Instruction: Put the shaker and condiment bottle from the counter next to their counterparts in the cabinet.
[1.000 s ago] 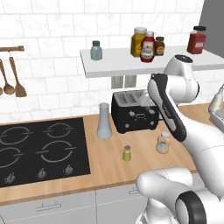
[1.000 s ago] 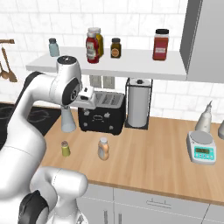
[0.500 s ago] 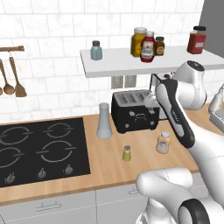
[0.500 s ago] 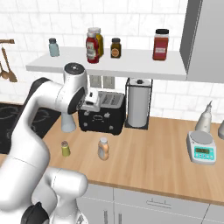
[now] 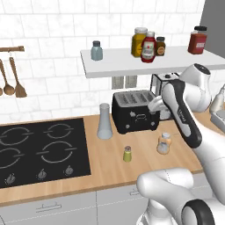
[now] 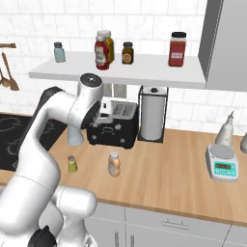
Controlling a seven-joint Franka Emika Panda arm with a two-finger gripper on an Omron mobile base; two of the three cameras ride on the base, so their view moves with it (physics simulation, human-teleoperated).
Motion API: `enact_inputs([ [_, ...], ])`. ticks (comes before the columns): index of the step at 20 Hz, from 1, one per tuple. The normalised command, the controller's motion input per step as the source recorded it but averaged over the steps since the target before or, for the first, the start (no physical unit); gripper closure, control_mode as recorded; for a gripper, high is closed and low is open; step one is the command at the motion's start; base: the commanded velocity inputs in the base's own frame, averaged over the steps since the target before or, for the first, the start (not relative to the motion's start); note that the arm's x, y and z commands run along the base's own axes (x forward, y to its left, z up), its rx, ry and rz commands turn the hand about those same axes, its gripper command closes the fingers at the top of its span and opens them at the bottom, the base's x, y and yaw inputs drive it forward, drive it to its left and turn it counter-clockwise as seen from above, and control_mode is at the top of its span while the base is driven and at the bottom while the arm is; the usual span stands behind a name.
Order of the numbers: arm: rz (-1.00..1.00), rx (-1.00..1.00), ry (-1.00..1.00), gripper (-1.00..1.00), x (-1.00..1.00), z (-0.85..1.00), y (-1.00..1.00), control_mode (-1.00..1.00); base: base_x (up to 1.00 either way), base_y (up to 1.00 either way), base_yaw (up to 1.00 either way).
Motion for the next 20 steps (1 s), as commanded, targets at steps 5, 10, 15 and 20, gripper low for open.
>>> enact_inputs([
  [5,0.13,-0.01,0.0,-1.0,0.08,0.0,-0.21,-1.0,0.0,0.0,0.0],
  [10,0.07,-0.05,-0.01,-1.0,0.02,-0.06,-0.21,-1.0,0.0,0.0,0.0],
  [15,0.04,-0.08,-0.04,-1.0,0.0,-0.19,-0.2,-1.0,0.0,0.0,0.0],
  [20,0.02,-0.08,-0.06,-1.0,0.0,-0.21,-0.21,-1.0,0.0,0.0,0.0],
])
